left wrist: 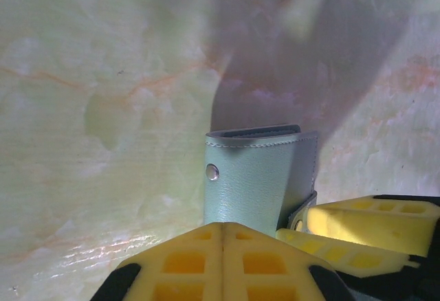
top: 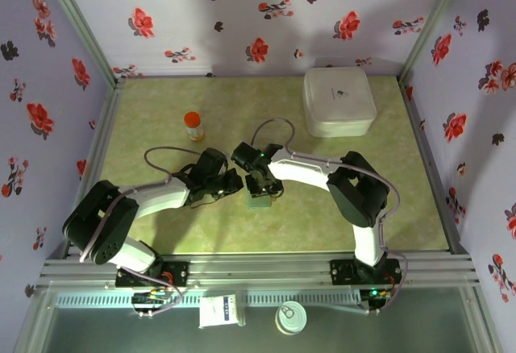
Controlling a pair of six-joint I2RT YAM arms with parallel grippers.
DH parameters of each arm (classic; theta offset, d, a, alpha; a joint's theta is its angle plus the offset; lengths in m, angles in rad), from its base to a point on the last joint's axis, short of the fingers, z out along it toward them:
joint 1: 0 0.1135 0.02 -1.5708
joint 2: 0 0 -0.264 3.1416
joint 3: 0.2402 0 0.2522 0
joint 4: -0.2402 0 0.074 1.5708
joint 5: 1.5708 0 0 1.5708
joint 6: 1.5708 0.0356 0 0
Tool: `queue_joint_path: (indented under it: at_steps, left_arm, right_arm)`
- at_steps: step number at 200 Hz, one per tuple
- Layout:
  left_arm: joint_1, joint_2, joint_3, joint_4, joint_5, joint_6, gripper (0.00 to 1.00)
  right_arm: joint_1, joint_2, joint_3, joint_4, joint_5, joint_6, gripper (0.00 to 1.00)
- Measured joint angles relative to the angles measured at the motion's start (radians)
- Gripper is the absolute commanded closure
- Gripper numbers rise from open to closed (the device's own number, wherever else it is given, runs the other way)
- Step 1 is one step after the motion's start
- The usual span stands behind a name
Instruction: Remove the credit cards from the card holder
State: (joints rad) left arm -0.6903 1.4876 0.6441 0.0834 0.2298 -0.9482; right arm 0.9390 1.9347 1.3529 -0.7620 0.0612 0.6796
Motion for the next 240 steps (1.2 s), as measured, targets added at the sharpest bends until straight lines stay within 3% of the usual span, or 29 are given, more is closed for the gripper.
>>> queue_joint_path:
  at_steps: [125, 182, 240]
  left_arm:
    - [-0.011, 0.021, 0.005, 0.000, 0.033, 0.000, 1.00]
    - [-0.023, 0.049, 0.017, 0.035, 0.063, -0.013, 1.00]
    - [-0.049, 0.098, 0.017, 0.099, 0.098, -0.047, 1.00]
  right_arm:
    - [0.000, -0.008, -0.006, 0.018, -0.006, 0.000, 1.00]
    - [-0.009, -0.043, -0.061, 0.079, -0.025, 0.002, 1.00]
    - [-0.049, -0.095, -0.150, 0.213, -0.124, 0.028, 1.00]
